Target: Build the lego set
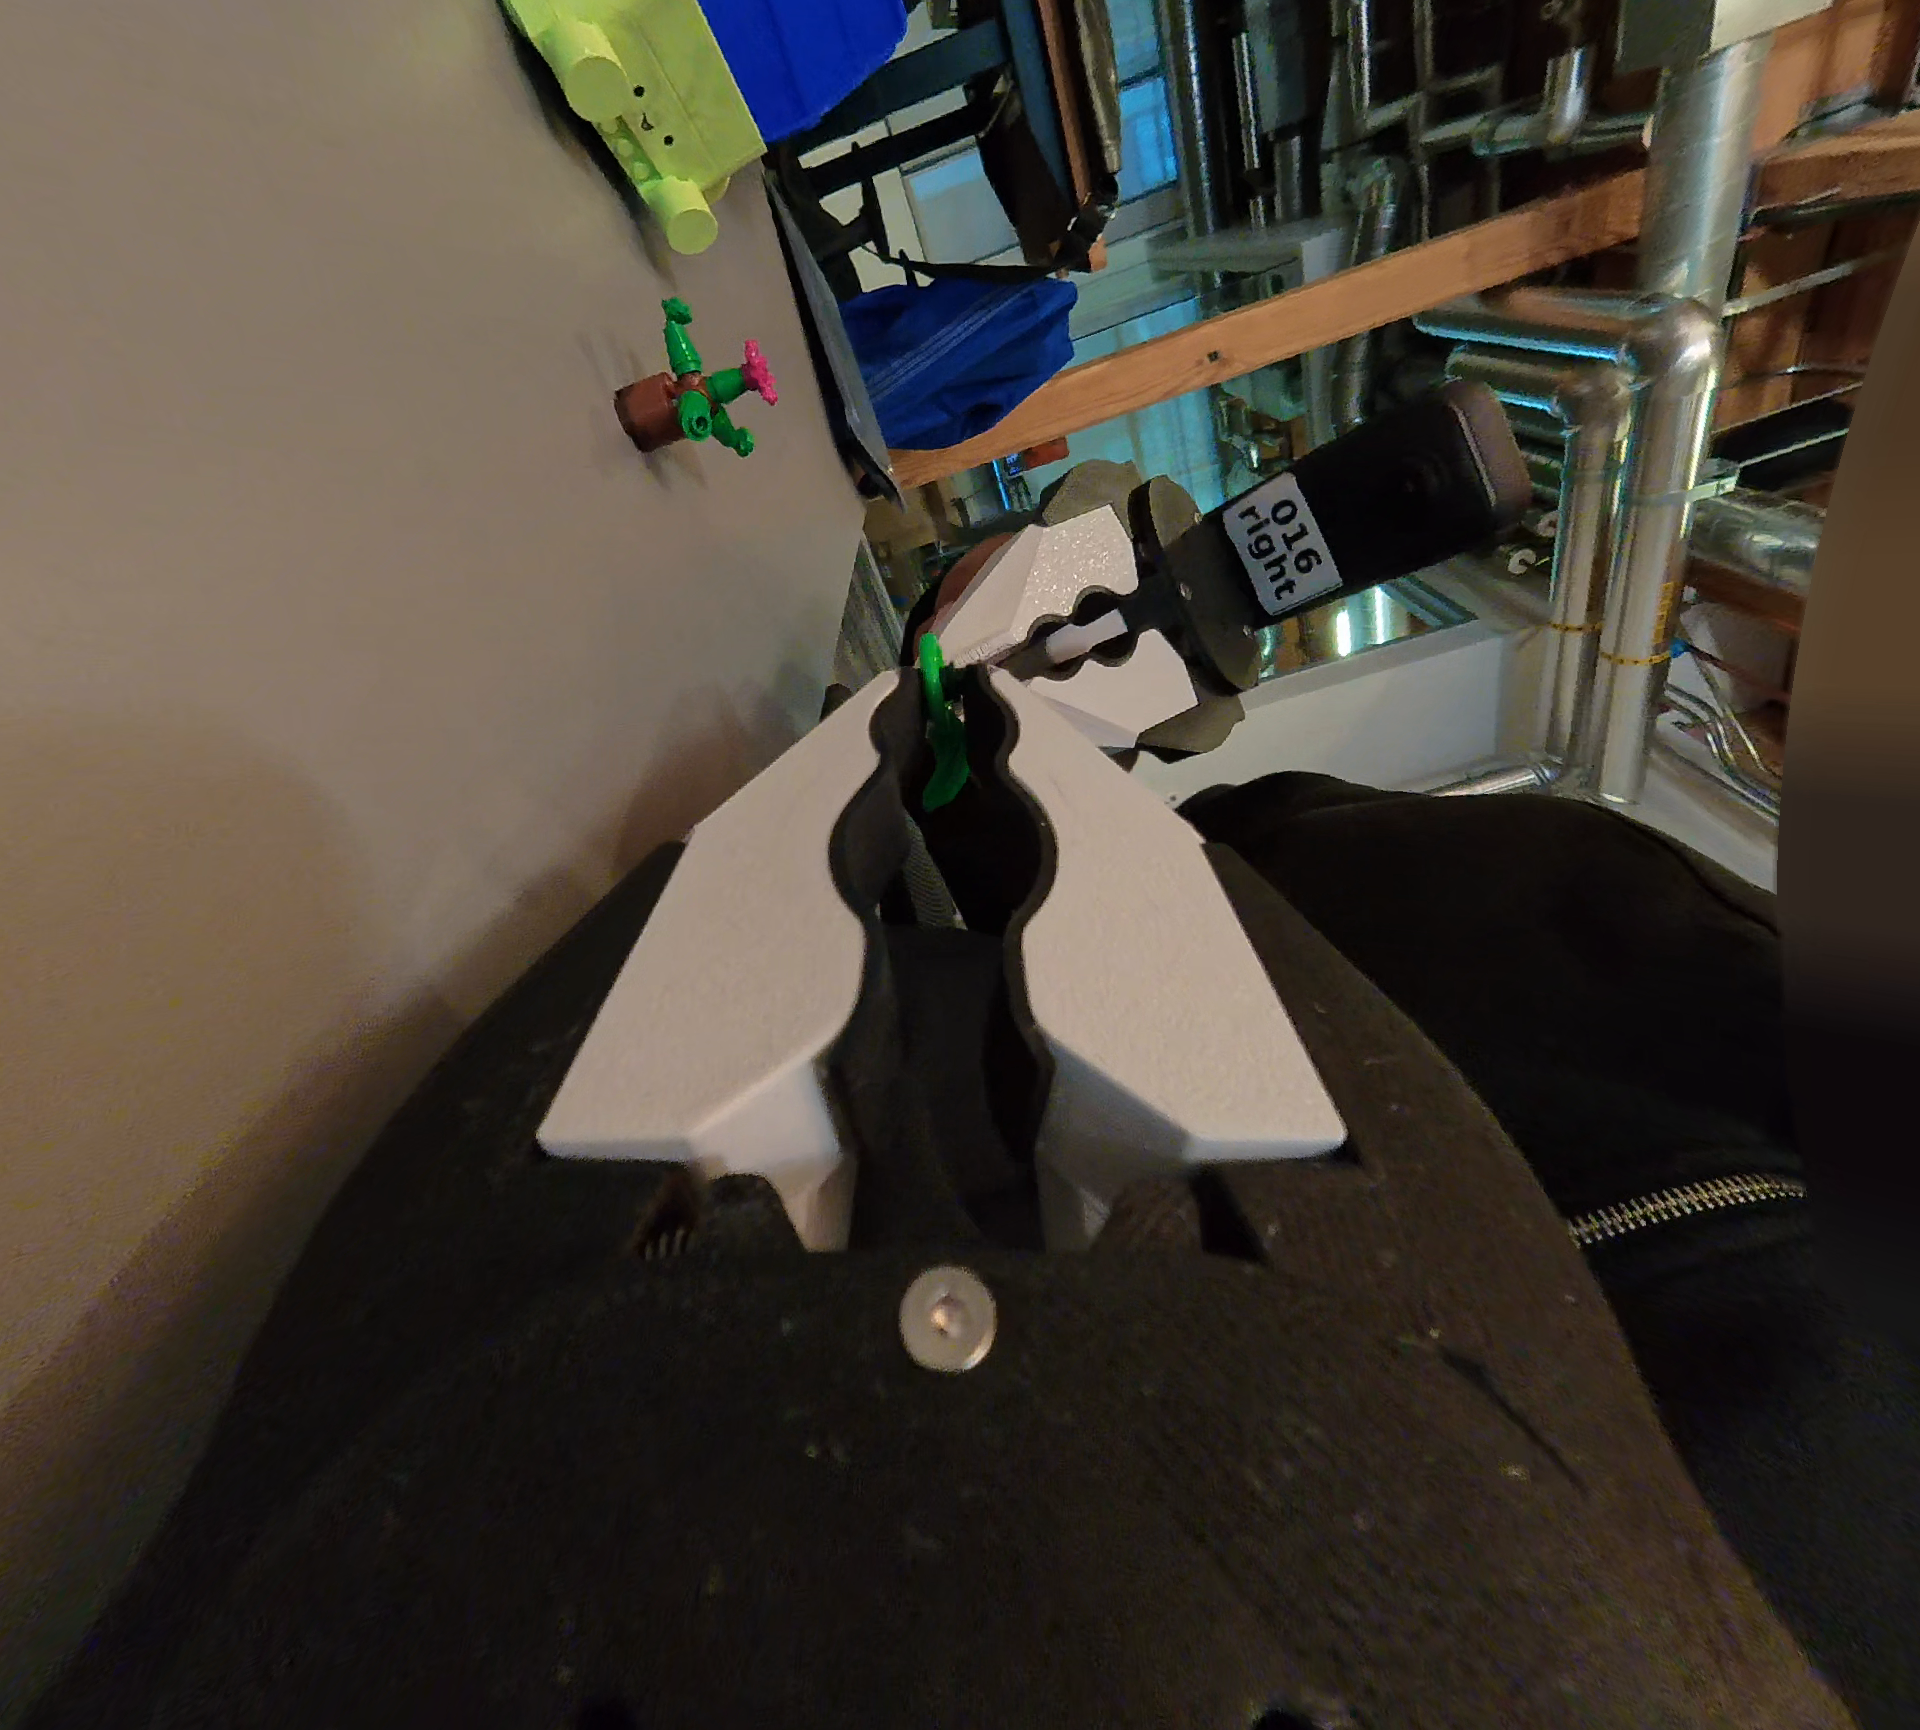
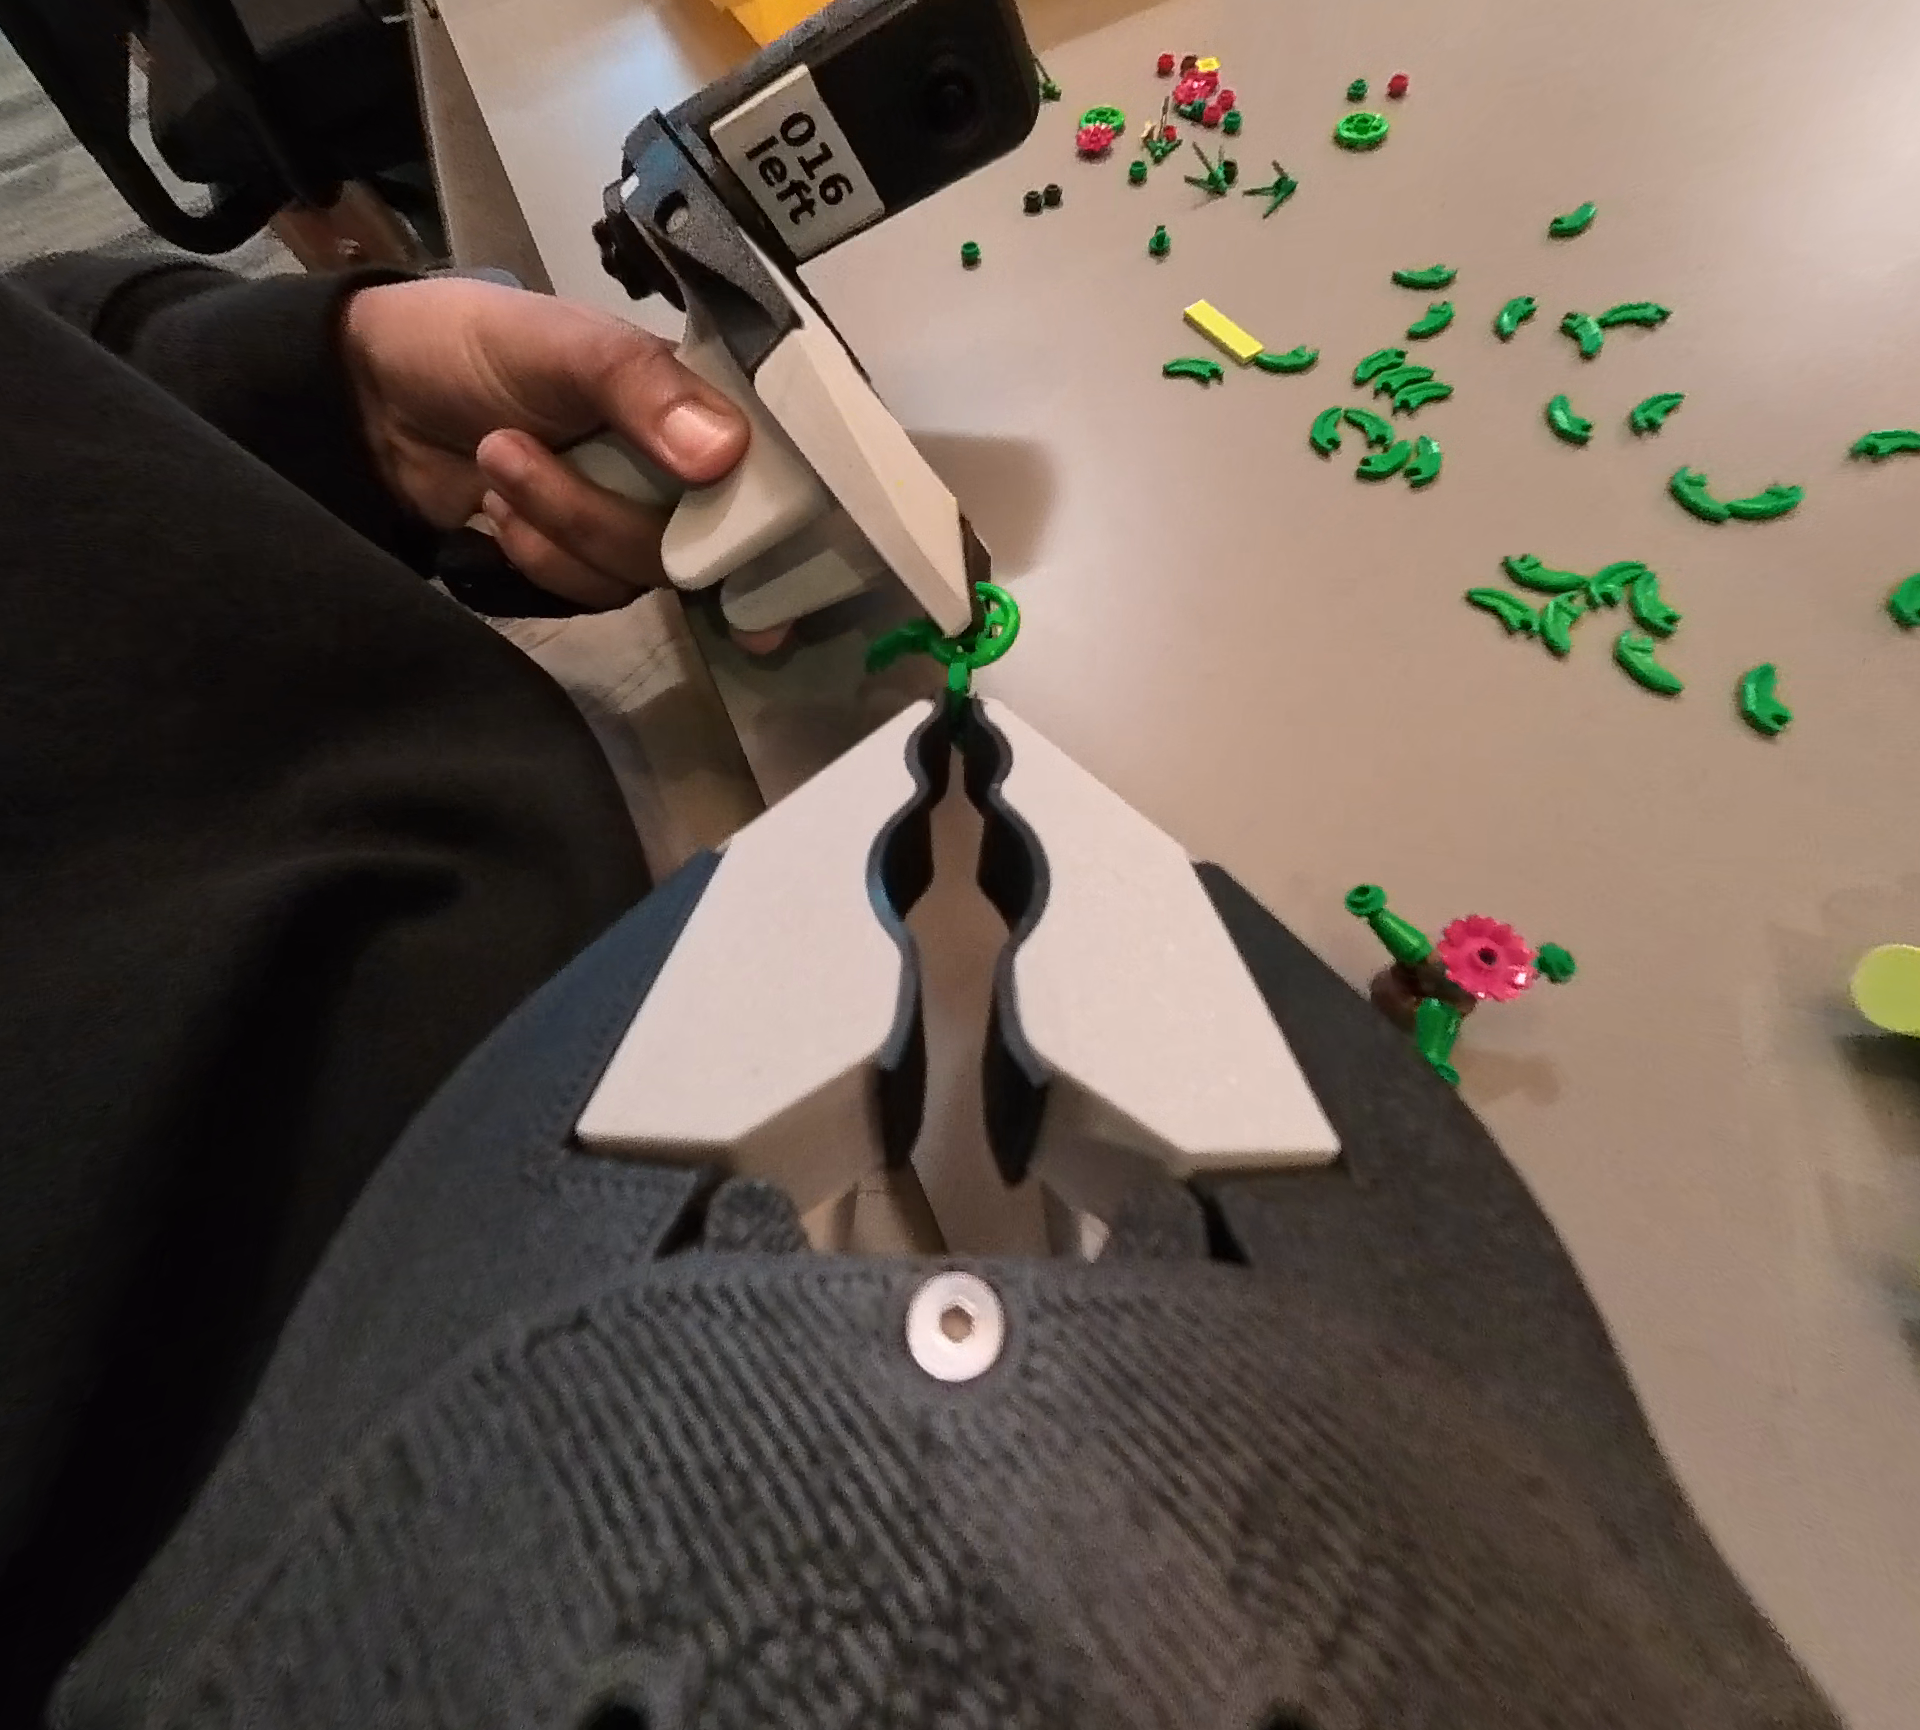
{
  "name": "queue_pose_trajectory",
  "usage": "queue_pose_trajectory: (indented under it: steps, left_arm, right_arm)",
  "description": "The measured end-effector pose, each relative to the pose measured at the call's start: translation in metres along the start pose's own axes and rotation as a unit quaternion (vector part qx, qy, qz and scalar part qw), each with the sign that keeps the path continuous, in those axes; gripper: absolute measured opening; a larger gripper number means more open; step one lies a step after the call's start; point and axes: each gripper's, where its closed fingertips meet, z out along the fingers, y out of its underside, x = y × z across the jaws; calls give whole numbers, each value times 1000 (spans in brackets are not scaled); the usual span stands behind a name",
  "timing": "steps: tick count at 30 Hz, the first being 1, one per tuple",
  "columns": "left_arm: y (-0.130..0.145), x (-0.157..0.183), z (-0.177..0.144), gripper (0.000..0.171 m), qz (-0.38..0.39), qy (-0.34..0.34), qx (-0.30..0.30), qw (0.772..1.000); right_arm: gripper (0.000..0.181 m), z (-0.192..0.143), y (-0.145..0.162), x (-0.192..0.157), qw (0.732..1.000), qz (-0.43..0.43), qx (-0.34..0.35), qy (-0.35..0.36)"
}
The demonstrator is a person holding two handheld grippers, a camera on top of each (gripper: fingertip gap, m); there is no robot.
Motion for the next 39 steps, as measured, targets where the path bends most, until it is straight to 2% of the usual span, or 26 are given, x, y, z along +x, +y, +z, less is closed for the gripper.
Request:
queue_pose_trajectory:
  steps: [9,20,24,33,36,39]
  left_arm:
    - [1,1,0,10,-1,3,-4,1000]
    - [0,-9,0,10,25,-43,5,999]
    - [-1,-10,0,11,25,-49,9,998]
    - [-9,-2,-3,10,2,-4,22,1000]
    - [-5,-5,-2,10,36,-33,14,999]
    - [-4,-9,-2,10,69,-62,9,996]
  right_arm:
    - [0,1,0,-1,1000,3,-3,-21]
    - [0,7,6,4,999,10,-34,-4]
    - [0,9,6,6,999,34,-16,7]
    - [0,7,-3,7,998,54,35,9]
    - [0,6,3,9,999,40,17,24]
    - [0,7,23,16,998,13,-34,57]
